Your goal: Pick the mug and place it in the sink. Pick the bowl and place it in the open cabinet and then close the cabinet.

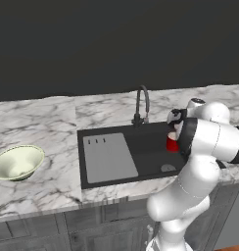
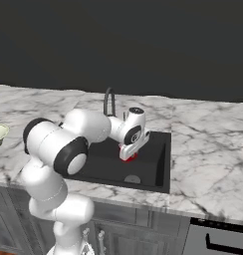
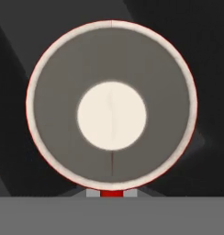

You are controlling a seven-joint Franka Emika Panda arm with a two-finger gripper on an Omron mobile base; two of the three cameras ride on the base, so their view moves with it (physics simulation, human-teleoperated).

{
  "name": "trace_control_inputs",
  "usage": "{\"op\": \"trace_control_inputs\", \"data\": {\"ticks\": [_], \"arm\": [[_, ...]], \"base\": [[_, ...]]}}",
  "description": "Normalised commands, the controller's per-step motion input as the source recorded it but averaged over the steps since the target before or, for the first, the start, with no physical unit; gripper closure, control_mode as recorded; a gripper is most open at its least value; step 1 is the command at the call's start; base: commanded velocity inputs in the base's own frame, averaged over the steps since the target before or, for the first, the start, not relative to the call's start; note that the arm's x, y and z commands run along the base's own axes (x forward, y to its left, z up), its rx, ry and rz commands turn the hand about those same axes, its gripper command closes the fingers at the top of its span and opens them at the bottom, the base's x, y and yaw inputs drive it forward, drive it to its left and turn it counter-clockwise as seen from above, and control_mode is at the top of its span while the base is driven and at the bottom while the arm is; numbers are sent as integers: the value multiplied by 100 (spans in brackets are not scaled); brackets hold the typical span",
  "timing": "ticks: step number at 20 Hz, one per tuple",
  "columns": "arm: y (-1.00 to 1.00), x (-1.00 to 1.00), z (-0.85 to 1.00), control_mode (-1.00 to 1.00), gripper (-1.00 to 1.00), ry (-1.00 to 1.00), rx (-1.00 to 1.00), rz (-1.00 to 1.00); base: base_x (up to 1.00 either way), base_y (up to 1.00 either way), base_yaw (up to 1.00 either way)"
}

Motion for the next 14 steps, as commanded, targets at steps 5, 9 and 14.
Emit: {"op": "trace_control_inputs", "data": {"ticks": [5,9,14], "arm": [[2,34,-21,-100,100,0,-1,3],[1,35,-27,-100,100,1,-1,3],[0,23,-26,-100,100,2,0,5]], "base": [[0,0,0],[0,0,0],[0,0,0]]}}
